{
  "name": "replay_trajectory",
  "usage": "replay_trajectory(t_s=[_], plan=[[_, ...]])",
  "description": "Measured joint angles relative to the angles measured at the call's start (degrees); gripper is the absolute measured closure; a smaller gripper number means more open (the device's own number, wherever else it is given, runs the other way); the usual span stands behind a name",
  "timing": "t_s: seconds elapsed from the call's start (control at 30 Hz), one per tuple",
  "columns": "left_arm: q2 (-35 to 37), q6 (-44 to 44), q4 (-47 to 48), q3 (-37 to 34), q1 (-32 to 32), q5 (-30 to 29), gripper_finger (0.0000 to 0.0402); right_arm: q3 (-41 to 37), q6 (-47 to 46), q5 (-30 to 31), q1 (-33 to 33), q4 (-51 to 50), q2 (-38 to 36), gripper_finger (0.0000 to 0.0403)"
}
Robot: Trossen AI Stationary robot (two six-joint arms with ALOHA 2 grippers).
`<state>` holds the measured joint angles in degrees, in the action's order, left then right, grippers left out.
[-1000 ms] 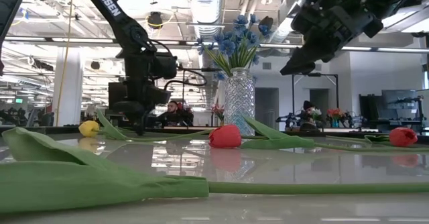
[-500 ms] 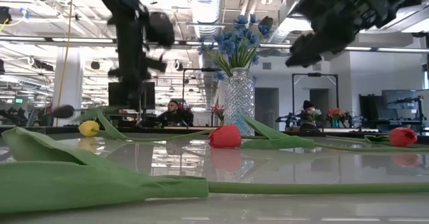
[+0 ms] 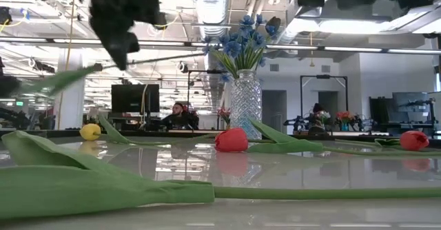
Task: Sort flowers into vase by color
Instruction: Put the black flower into the blue vase
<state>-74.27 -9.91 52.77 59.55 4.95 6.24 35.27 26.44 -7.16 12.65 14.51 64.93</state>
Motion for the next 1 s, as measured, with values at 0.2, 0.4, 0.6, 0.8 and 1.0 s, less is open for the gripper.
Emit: replay_trajectory(t_s=[0.2,0.4,0.6,0.8,1.0], plan=[[0.9,-7.2,-2.9,0.0,-8.0,1.1,0.0401,0.0,11.2,0.1,2.7,5.0,0.8,0.0205],[-1.9,-17.2,-21.6,0.0,-10.6,1.0,0.0401,0.1,17.8,2.0,3.8,17.3,8.0,0.0205],[-7.4,-27.5,-29.6,0.0,-10.8,2.6,0.0401,6.6,27.0,19.6,5.7,17.6,17.4,0.0211],[-12.5,-32.1,-29.6,0.0,-10.8,4.0,0.0401,15.3,32.0,32.2,8.1,10.2,24.8,0.0228],[-13.2,-31.6,-29.6,0.0,-11.0,4.0,0.0401,22.3,27.3,32.8,9.8,-1.1,30.5,0.0233]])
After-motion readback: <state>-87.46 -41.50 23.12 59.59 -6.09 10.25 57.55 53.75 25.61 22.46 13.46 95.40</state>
